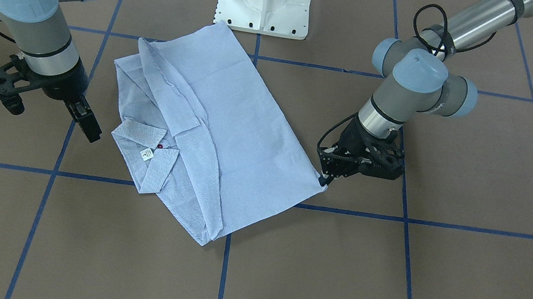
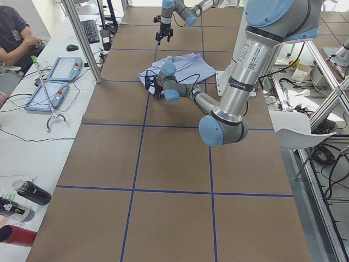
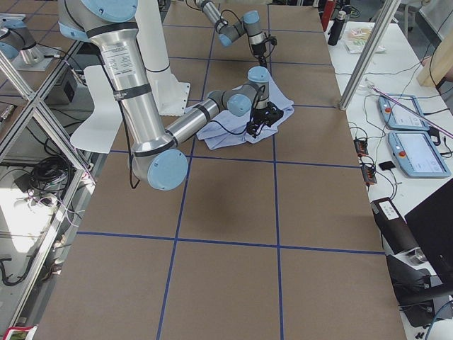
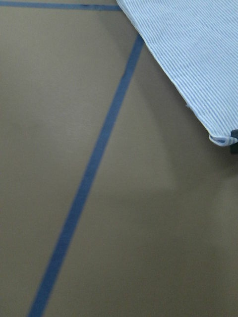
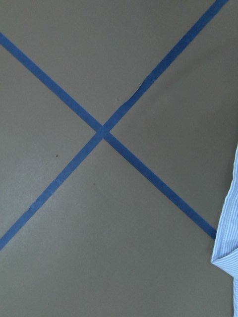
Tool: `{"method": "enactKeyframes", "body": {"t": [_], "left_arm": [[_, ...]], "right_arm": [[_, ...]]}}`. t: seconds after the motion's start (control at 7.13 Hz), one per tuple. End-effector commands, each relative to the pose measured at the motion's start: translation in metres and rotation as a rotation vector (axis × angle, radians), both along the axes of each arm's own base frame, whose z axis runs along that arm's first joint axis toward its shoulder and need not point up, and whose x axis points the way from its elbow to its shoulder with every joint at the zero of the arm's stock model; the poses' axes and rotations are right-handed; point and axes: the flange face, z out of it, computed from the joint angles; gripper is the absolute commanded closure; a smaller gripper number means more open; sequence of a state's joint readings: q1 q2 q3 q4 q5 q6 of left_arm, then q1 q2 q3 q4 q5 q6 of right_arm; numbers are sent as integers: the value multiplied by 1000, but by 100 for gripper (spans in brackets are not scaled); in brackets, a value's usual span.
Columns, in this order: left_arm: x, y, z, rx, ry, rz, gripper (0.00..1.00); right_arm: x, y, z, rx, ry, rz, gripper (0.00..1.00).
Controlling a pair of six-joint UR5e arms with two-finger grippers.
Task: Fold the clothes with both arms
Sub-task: 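Drag the shirt edge away from the robot with the left gripper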
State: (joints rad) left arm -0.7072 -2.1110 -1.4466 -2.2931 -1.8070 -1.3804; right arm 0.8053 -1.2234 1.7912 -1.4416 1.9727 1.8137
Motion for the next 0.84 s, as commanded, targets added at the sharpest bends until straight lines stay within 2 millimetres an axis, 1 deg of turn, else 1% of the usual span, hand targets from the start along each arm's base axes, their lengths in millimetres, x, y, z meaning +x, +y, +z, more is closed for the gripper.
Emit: {"method": "enactKeyframes", "body": {"t": [0.0, 0.14, 0.28, 0.42, 0.56, 0.7], "left_arm": [[6, -112, -41, 58, -55, -64, 100], [17, -141, -39, 67, -61, -84, 100], [24, -156, -41, 96, -84, -96, 100], [24, -160, -41, 107, -96, -93, 60], [20, -163, -43, 110, -96, -97, 55], [5, -172, -45, 113, -91, -111, 55]], "right_arm": [[-2, -1, -6, 3, -8, 2, 0], [-5, -1, -13, 12, -16, -1, 0], [-7, -4, -23, 28, -23, 6, 0], [-12, -6, -36, 62, -20, 23, 0], [-35, 0, -56, 123, -5, 34, 0], [-67, 17, -79, 193, 2, 28, 0]]}}
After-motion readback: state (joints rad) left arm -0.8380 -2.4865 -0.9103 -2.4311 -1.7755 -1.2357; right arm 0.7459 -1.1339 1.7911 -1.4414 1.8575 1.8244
